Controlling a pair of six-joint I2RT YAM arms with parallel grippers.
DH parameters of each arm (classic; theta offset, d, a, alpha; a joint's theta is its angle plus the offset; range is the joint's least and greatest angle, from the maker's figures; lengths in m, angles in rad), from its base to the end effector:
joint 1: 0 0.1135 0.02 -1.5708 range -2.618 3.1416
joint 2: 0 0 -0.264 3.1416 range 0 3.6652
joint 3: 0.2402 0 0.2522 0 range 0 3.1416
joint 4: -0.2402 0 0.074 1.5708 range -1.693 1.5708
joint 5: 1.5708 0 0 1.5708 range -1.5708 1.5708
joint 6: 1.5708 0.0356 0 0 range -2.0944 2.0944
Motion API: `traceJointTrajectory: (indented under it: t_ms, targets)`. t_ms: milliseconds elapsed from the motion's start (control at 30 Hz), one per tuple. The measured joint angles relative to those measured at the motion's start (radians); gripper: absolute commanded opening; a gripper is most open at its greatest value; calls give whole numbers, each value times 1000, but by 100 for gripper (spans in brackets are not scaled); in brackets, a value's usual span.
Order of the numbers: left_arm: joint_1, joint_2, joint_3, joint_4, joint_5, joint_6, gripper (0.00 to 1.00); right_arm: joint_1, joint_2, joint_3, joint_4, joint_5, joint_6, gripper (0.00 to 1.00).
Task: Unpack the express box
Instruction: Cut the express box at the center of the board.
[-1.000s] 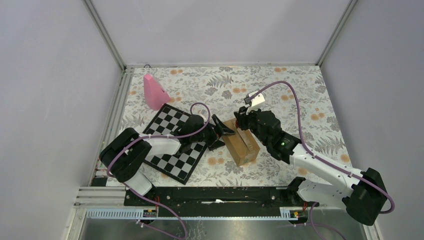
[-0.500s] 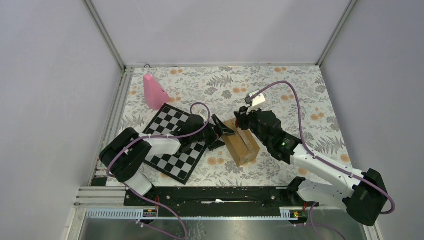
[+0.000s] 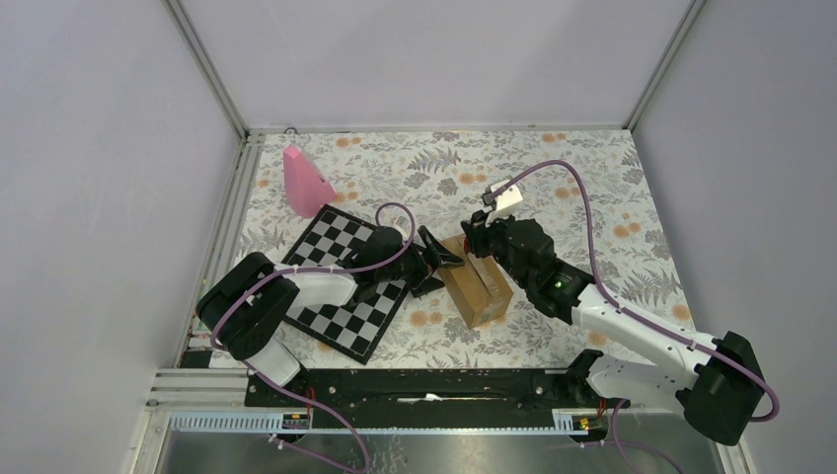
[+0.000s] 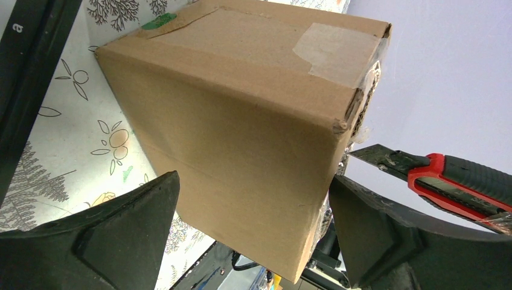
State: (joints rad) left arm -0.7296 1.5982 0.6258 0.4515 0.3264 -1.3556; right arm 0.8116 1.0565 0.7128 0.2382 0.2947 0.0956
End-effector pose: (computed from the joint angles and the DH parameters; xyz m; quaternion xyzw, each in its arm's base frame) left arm 0.2222 -0.2140 0.1552 -0.1854 0.8374 -0.4980 0.1278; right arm 0.1785 0.1731 0.3059 -0.1657 0.7231 0.1918 0.6425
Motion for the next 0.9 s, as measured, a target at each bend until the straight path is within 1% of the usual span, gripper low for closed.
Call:
traceJointTrajectory:
  t_ms: [900]
  targets:
    - [0, 6, 0, 4, 0, -2, 99, 17, 6, -34, 45, 11, -11, 0]
